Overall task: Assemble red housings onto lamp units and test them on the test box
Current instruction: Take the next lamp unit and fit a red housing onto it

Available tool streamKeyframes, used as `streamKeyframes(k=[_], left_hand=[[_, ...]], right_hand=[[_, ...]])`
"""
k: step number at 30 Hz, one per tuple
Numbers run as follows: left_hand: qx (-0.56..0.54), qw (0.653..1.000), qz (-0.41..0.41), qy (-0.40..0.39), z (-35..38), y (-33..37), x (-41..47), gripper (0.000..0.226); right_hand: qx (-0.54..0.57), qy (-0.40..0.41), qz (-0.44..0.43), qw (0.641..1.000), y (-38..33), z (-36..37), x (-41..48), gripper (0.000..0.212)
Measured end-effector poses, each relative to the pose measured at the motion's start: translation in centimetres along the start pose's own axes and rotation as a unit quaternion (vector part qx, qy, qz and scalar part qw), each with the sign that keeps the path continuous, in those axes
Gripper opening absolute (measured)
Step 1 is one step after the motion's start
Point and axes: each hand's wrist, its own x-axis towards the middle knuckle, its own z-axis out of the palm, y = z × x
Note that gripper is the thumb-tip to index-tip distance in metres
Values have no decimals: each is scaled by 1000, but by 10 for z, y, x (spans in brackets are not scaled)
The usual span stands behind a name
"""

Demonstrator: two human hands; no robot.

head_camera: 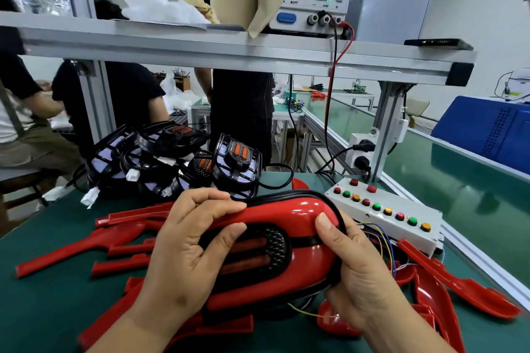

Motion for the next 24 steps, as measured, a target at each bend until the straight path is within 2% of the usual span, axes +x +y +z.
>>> streamKeyframes(k=[1, 3, 6, 7, 10, 13, 19, 24], left_hand=[[1, 1000, -1, 1, 1, 1, 0, 20], [-14, 1000, -22, 10, 2, 3, -1, 28], [-110, 984, -141, 1, -1, 1, -2, 55], [-156, 969, -190, -19, -2, 0, -2, 57], [-307, 894, -313, -89, -3, -2, -2, 42], [-384, 847, -353, -100, 1, -2, -3, 39], [-408, 842, -349, -52, 6, 2, -2, 24], [-376, 866, -327, -40, 8, -1, -1, 25]], right_hand=[[2, 0, -2, 1000, 0, -1, 0, 44], [9, 1, -6, 1000, 0, -2, 0, 46], [9, 7, -11, 1000, 0, -3, 1, 55], [8, 8, -13, 1000, 0, -3, 1, 56], [11, 21, -18, 1000, 1, -2, 2, 57], [13, 27, -22, 999, 1, -3, 3, 55], [9, 24, -3, 1000, 3, -2, 3, 35], [15, 24, -2, 1000, 4, -3, 4, 31]])
